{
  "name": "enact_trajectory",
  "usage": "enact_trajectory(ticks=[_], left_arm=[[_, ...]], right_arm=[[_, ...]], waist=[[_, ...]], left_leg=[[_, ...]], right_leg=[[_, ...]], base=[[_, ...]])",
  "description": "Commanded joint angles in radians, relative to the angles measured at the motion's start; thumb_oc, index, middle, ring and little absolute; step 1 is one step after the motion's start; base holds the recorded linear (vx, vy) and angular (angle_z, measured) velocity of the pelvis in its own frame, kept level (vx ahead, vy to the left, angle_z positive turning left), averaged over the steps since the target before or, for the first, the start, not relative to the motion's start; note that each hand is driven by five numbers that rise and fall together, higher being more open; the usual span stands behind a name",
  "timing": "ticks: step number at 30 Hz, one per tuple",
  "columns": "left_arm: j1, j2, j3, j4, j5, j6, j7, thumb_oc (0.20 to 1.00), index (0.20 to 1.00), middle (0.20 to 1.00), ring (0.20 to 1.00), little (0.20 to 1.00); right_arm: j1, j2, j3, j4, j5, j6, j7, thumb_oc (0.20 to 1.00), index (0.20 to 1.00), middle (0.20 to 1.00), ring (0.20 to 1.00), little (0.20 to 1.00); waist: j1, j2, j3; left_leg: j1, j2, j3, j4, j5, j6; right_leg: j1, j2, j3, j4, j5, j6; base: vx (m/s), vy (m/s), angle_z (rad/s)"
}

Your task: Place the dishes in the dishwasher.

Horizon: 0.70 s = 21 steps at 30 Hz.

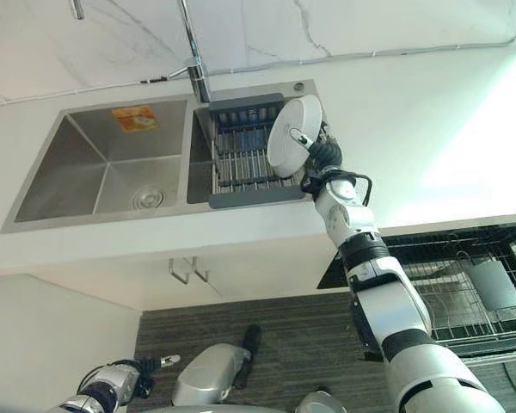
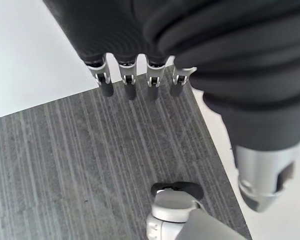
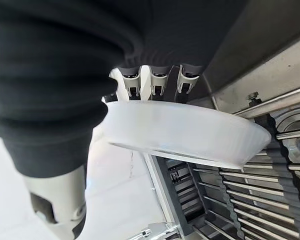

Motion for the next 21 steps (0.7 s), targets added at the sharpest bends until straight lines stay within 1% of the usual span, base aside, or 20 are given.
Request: enact_trajectory(ticks=[1,12,16,21], left_arm=[[0.001,0.029,-0.069,0.033,0.035,0.001,0.01,1.0,1.0,1.0,1.0,1.0],[-0.022,0.03,-0.081,0.029,0.031,0.014,0.022,1.0,1.0,1.0,1.0,1.0],[-0.037,0.036,-0.084,0.021,0.026,0.013,0.021,1.0,1.0,1.0,1.0,1.0],[-0.063,0.043,-0.088,0.004,0.005,0.015,0.024,1.0,1.0,1.0,1.0,1.0]], right_arm=[[-0.076,-0.045,-0.005,0.019,0.02,-0.032,0.016,1.0,1.0,1.0,1.0,1.0],[-0.117,-0.056,-0.011,0.059,0.029,-0.036,-0.003,1.0,1.0,1.0,1.0,1.0],[-0.148,-0.072,-0.004,0.088,0.04,-0.04,-0.003,1.0,1.0,1.0,1.0,1.0],[-0.185,-0.086,0.005,0.113,0.044,-0.049,-0.018,1.0,1.0,1.0,1.0,1.0]], waist=[[0.033,0.02,-0.062],[0.049,0.013,-0.044],[0.058,0.018,-0.025],[0.063,0.024,0.008]], left_leg=[[0.033,0.054,0.013,-0.037,-0.047,-0.064],[0.002,0.052,0.003,-0.014,-0.05,-0.063],[-0.026,0.042,-0.014,0.002,-0.048,-0.062],[-0.062,0.035,-0.016,0.032,-0.052,-0.058]], right_leg=[[-0.096,-0.027,0.041,0.1,-0.008,0.005],[-0.099,-0.031,0.038,0.108,-0.012,0.01],[-0.114,-0.035,0.044,0.115,-0.012,0.01],[-0.146,-0.044,0.052,0.146,-0.02,0.008]], base=[[0.02,-0.028,0.08],[0.01,-0.008,0.06],[-0.03,-0.003,0.01],[-0.06,-0.011,-0.01]])
